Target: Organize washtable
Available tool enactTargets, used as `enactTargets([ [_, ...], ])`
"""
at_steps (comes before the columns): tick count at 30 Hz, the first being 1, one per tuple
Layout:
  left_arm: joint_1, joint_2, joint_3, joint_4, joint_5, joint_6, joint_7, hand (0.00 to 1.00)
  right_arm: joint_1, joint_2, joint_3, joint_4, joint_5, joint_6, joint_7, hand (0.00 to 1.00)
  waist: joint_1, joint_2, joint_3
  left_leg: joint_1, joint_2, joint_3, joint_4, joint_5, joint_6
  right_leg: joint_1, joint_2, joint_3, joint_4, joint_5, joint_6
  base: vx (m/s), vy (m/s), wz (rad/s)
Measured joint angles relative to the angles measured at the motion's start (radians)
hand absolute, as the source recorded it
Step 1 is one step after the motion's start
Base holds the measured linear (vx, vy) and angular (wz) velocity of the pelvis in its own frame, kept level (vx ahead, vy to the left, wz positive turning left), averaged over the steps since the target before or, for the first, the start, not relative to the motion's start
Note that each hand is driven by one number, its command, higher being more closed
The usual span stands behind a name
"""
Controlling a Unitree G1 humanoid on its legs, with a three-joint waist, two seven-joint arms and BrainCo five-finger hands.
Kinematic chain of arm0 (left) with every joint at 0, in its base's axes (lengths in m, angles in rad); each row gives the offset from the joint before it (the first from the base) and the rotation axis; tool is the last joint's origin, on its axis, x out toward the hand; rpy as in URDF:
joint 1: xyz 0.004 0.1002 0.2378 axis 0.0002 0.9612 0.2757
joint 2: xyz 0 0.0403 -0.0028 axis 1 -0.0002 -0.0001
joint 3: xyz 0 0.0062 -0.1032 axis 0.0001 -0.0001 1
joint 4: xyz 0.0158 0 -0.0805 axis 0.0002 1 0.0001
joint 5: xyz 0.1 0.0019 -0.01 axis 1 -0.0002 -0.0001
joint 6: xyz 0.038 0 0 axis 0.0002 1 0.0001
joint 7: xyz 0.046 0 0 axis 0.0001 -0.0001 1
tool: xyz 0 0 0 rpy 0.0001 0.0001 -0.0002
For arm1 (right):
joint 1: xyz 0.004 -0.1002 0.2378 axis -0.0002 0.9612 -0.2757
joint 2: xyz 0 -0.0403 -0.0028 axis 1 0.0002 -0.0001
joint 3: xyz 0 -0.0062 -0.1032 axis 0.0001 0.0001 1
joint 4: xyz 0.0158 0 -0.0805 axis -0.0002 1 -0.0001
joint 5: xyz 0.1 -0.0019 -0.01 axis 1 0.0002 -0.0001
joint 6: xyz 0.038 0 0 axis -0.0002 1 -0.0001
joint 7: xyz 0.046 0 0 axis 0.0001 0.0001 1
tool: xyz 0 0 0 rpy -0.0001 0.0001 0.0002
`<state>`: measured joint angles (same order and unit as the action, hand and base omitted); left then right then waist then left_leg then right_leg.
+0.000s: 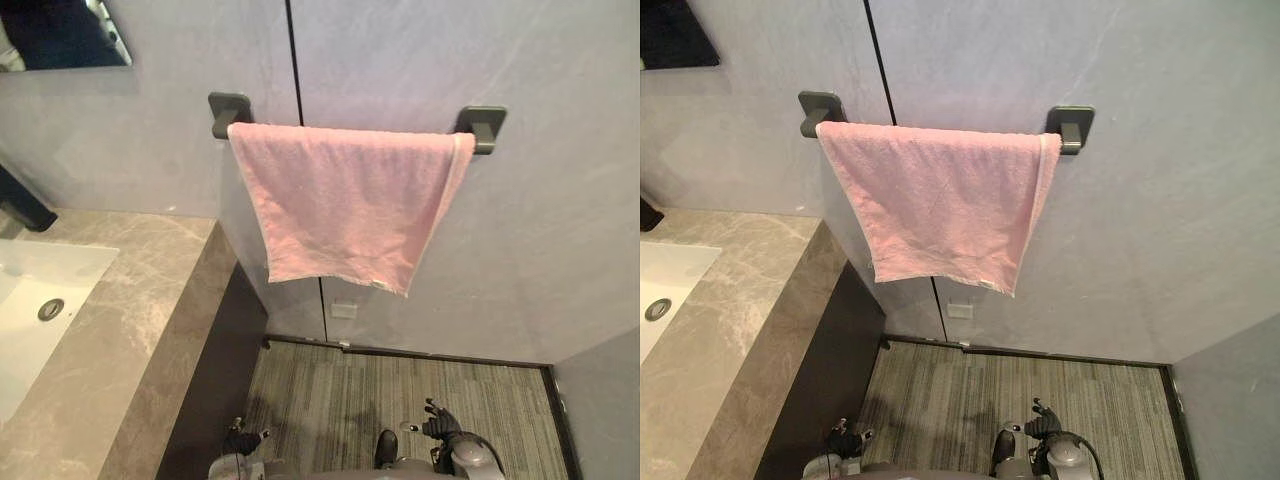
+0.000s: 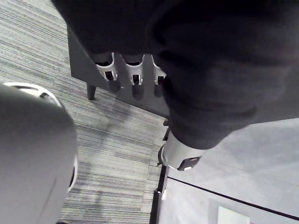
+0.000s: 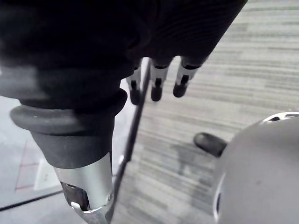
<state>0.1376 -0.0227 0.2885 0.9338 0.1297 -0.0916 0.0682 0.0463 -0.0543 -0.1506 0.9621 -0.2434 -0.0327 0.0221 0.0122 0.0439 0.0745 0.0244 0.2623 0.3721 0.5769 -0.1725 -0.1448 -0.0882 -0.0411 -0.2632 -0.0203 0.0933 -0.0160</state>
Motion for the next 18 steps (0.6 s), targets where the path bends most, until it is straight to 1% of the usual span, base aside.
enactTargets([
  [1, 0.000, -0.001, -0.002, -0.001, 0.000, 0.000, 0.000, 0.00, 0.008, 0.003, -0.008, 0.004, 0.002, 0.001, 0.000, 0.00, 0.002, 0.001, -0.001, 0.004, -0.013, -0.002, -0.029, -0.001, -0.002, -0.004, 0.006, 0.004, -0.012, 0.016, 0.004, -0.02, 0.014, -0.13],
  [2, -0.003, 0.002, -0.002, -0.002, 0.001, 0.000, 0.000, 0.00, 0.024, 0.016, -0.013, 0.006, 0.012, 0.003, 0.004, 0.00, 0.002, -0.023, -0.012, 0.014, -0.039, -0.004, -0.098, -0.002, -0.008, -0.018, 0.004, 0.017, -0.038, 0.027, 0.010, -0.03, -0.011, -0.14],
  [3, 0.001, 0.009, -0.003, 0.001, 0.001, 0.001, 0.000, 0.00, 0.028, 0.019, -0.014, 0.005, 0.017, 0.002, 0.003, 0.00, 0.000, -0.026, -0.015, 0.052, -0.060, -0.011, -0.196, -0.012, -0.025, -0.027, 0.006, 0.019, -0.048, 0.040, 0.001, -0.02, 0.010, -0.10],
  [4, 0.001, 0.010, -0.006, 0.001, 0.002, 0.001, -0.001, 0.00, 0.031, 0.019, -0.017, 0.006, 0.020, 0.001, 0.003, 0.00, -0.001, -0.024, -0.016, 0.075, -0.067, -0.011, -0.252, -0.019, -0.035, -0.032, 0.005, 0.018, -0.049, 0.051, 0.001, -0.04, 0.100, -0.01],
  [5, -0.005, 0.007, -0.026, 0.000, 0.003, 0.000, -0.001, 0.00, 0.030, 0.016, -0.017, 0.005, 0.020, 0.000, 0.003, 0.00, -0.003, -0.020, -0.017, 0.120, -0.070, -0.007, -0.345, -0.035, -0.046, -0.041, 0.017, 0.012, -0.043, 0.063, -0.011, -0.08, 0.151, 0.01],
  [6, -0.010, 0.005, -0.058, 0.000, 0.014, 0.000, -0.003, 0.00, 0.026, 0.014, -0.018, 0.007, 0.020, -0.001, 0.003, 0.00, -0.001, -0.002, -0.010, 0.142, -0.070, -0.008, -0.409, -0.049, -0.044, -0.058, 0.028, 0.006, -0.032, 0.071, -0.008, -0.14, 0.190, 0.01],
  [7, -0.018, 0.001, -0.082, 0.000, 0.030, -0.002, -0.004, 0.00, 0.022, 0.008, -0.017, 0.006, 0.019, -0.002, 0.004, 0.00, -0.004, 0.006, -0.006, 0.149, -0.074, -0.014, -0.446, -0.057, -0.039, -0.072, 0.028, 0.002, -0.021, 0.077, -0.006, -0.14, 0.146, 0.01],
  [8, -0.024, -0.001, -0.093, 0.000, 0.041, -0.002, -0.004, 0.00, 0.018, 0.007, -0.015, 0.006, 0.019, -0.003, 0.004, 0.00, -0.005, 0.008, -0.003, 0.153, -0.079, -0.016, -0.464, -0.060, -0.032, -0.083, 0.025, 0.002, -0.007, 0.078, -0.005, -0.17, 0.144, -0.03],
  [9, -0.034, -0.005, -0.116, 0.000, 0.044, -0.004, -0.005, 0.00, 0.004, 0.006, -0.003, 0.006, 0.018, -0.003, 0.005, 0.00, -0.007, 0.006, 0.016, 0.171, -0.093, -0.022, -0.492, -0.067, -0.019, -0.106, 0.015, 0.011, 0.043, 0.074, -0.001, -0.21, 0.135, -0.13],
  [10, -0.044, -0.004, -0.134, 0.000, 0.055, -0.006, -0.007, 0.00, -0.015, 0.005, 0.013, 0.005, 0.016, -0.003, 0.006, 0.00, -0.015, -0.005, 0.043, 0.190, -0.112, -0.030, -0.504, -0.078, 0.003, -0.136, -0.002, 0.033, 0.126, 0.052, 0.017, -0.24, 0.126, -0.17],
  [11, -0.047, -0.002, -0.140, -0.001, 0.061, -0.007, -0.009, 0.00, -0.022, 0.004, 0.018, 0.005, 0.014, -0.003, 0.007, 0.00, -0.018, -0.014, 0.054, 0.194, -0.127, -0.030, -0.501, -0.084, 0.022, -0.154, -0.007, 0.060, 0.165, 0.045, 0.028, -0.40, 0.128, -0.43],
  [12, -0.050, 0.012, -0.149, -0.014, 0.062, -0.008, -0.019, 0.00, -0.028, 0.007, 0.047, 0.002, 0.013, -0.005, 0.006, 0.00, -0.012, -0.050, 0.072, 0.183, -0.162, -0.003, -0.450, -0.090, 0.046, -0.189, -0.035, 0.140, 0.212, 0.075, 0.079, -0.38, 0.086, -0.62],
  [13, -0.047, 0.012, -0.141, -0.025, 0.062, -0.010, -0.021, 0.00, -0.033, 0.003, 0.055, -0.002, 0.010, -0.005, 0.008, 0.00, 0.007, -0.028, 0.079, 0.162, -0.147, 0.030, -0.427, -0.091, 0.071, -0.202, -0.039, 0.188, 0.210, 0.098, 0.134, -0.40, 0.056, -0.62],
  [14, -0.047, 0.005, -0.137, -0.032, 0.062, -0.015, -0.022, 0.00, -0.043, 0.003, 0.048, -0.014, 0.012, -0.002, 0.014, 0.00, 0.001, -0.024, 0.080, 0.147, -0.143, 0.029, -0.407, -0.099, 0.084, -0.227, -0.042, 0.199, 0.308, 0.057, 0.108, -0.28, 0.002, -0.14],
  [15, -0.051, 0.010, -0.124, -0.038, 0.062, -0.021, -0.021, 0.00, -0.029, 0.007, 0.047, -0.037, 0.014, -0.001, 0.023, 0.00, -0.003, -0.033, 0.083, 0.122, -0.146, 0.006, -0.378, -0.103, 0.092, -0.267, -0.067, 0.227, 0.571, -0.084, 0.066, -0.27, -0.020, 0.46],
  [16, -0.046, 0.011, -0.118, -0.040, 0.061, -0.022, -0.021, 0.00, -0.007, 0.010, 0.047, -0.045, 0.013, -0.002, 0.024, 0.00, 0.003, -0.039, 0.081, 0.107, -0.146, -0.030, -0.350, -0.103, 0.095, -0.260, -0.080, 0.268, 0.745, -0.157, 0.065, -0.20, -0.019, 0.66],
  [17, -0.038, 0.010, -0.118, -0.041, 0.061, -0.023, -0.021, 0.00, -0.003, 0.010, 0.046, -0.044, 0.013, -0.002, 0.024, 0.00, 0.008, -0.041, 0.079, 0.096, -0.147, -0.047, -0.341, -0.102, 0.096, -0.243, -0.083, 0.292, 0.804, -0.176, 0.072, -0.16, -0.045, 0.72],
  [18, -0.019, 0.011, -0.113, -0.042, 0.061, -0.024, -0.022, 0.00, 0.002, 0.013, 0.047, -0.043, 0.006, -0.001, 0.025, 0.00, 0.009, -0.049, 0.073, 0.070, -0.154, -0.077, -0.323, -0.100, 0.099, -0.214, -0.084, 0.342, 0.863, -0.195, 0.089, -0.17, -0.119, 1.04],
])
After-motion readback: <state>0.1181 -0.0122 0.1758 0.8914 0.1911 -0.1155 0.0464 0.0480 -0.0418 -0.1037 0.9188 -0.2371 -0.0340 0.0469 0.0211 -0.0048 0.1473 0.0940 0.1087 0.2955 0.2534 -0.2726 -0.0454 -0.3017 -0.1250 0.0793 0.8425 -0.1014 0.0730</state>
